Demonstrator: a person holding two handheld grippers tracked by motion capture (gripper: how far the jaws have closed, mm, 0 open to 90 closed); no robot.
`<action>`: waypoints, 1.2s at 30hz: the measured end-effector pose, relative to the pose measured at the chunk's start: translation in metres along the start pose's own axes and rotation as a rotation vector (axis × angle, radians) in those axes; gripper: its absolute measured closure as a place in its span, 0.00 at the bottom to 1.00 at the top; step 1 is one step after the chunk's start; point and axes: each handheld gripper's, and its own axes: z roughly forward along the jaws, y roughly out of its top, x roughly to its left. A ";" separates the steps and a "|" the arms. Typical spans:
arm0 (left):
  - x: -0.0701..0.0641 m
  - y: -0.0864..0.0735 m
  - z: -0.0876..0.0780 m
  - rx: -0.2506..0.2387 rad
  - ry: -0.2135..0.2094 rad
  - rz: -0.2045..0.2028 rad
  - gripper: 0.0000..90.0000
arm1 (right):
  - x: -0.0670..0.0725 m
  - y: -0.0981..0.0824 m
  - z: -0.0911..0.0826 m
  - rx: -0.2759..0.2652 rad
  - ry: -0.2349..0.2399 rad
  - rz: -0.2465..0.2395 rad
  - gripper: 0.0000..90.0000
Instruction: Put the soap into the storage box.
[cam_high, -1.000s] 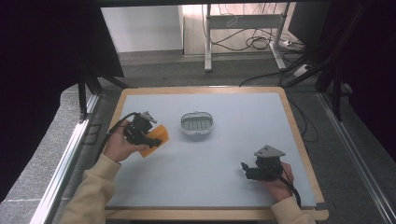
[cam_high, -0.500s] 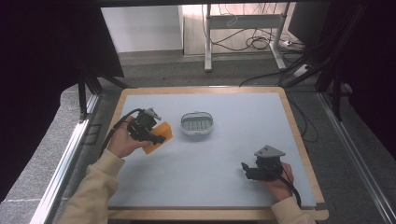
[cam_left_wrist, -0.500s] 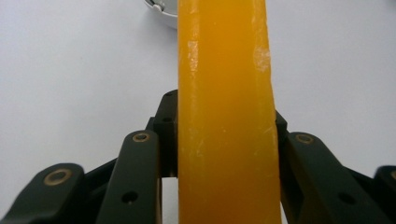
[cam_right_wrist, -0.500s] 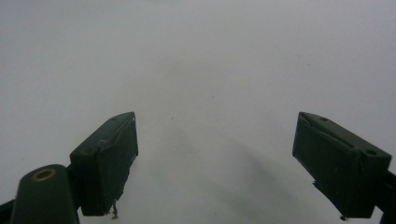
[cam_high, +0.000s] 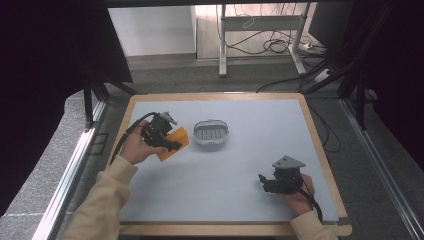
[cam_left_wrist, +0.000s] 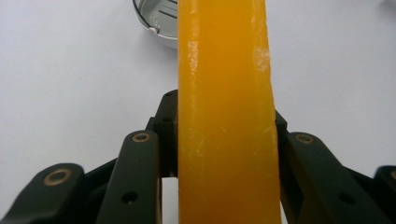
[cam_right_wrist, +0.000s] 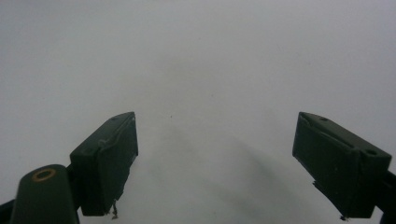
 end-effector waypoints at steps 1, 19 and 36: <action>0.000 0.000 0.000 0.000 0.000 0.000 0.69 | 0.000 0.000 0.000 0.000 -0.001 0.000 0.16; 0.000 0.024 0.011 -0.001 -0.014 0.069 0.69 | -0.001 -0.001 0.000 0.002 -0.002 -0.002 0.16; 0.005 0.039 0.016 0.014 -0.002 0.075 0.69 | -0.001 -0.001 0.001 0.005 -0.002 -0.003 0.16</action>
